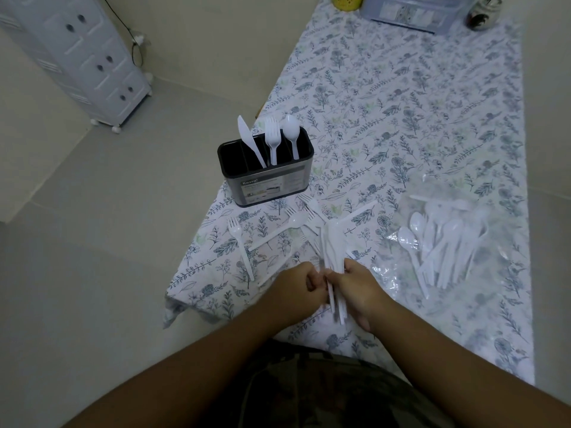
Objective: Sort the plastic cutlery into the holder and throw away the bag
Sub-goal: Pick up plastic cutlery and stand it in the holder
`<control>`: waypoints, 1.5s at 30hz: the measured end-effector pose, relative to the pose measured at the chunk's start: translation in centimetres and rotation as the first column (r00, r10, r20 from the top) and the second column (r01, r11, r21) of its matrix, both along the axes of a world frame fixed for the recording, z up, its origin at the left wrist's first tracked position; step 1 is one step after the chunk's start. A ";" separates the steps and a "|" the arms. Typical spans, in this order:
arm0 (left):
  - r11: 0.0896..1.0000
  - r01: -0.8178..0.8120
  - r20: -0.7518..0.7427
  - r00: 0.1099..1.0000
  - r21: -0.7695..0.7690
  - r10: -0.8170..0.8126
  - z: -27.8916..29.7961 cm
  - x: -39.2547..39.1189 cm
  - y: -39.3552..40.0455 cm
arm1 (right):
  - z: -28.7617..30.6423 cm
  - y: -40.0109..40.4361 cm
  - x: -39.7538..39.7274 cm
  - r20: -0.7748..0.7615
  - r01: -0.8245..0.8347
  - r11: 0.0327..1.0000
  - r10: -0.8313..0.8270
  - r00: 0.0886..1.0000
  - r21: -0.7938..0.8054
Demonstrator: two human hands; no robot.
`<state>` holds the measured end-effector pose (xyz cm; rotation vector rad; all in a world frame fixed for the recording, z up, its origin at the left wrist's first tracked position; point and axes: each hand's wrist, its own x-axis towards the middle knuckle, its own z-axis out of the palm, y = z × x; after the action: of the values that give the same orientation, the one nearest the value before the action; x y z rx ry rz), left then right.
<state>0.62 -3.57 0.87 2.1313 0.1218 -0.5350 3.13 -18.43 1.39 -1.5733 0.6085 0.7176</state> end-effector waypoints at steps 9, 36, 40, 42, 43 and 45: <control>0.989 0.080 0.079 0.993 0.126 -0.090 -1.2 3.1 -0.5 | -0.7 -1.7 -0.5 0.016 0.106 0.993 -0.105 0.994 -0.049; 0.983 -0.094 0.079 0.993 0.160 0.082 -0.9 1.7 -1.3 | 0.1 -1.7 -0.4 -0.145 0.177 0.966 -0.152 0.978 0.186; 0.980 -0.196 0.063 0.979 0.046 0.193 -0.3 0.9 -1.5 | 0.3 -1.2 -0.3 -0.157 0.181 0.963 -0.151 0.976 0.200; 0.971 -0.241 0.039 0.970 -0.014 0.241 -0.2 0.8 -1.6 | 0.4 -0.9 -0.4 -0.105 0.114 0.969 -0.093 0.990 0.220; 0.966 -0.251 0.027 0.967 -0.059 0.253 -0.2 0.7 -1.6 | 0.3 -0.8 -0.5 -0.075 0.077 0.973 -0.062 0.995 0.219; 0.960 -0.250 0.015 0.967 -0.129 0.254 -0.1 0.7 -1.4 | 0.1 -0.4 -0.7 -0.034 0.013 0.977 -0.006 0.999 0.214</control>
<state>1.29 -4.95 0.81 1.9634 0.3295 -0.3496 2.43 -18.86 1.52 -1.3607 0.5440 0.7774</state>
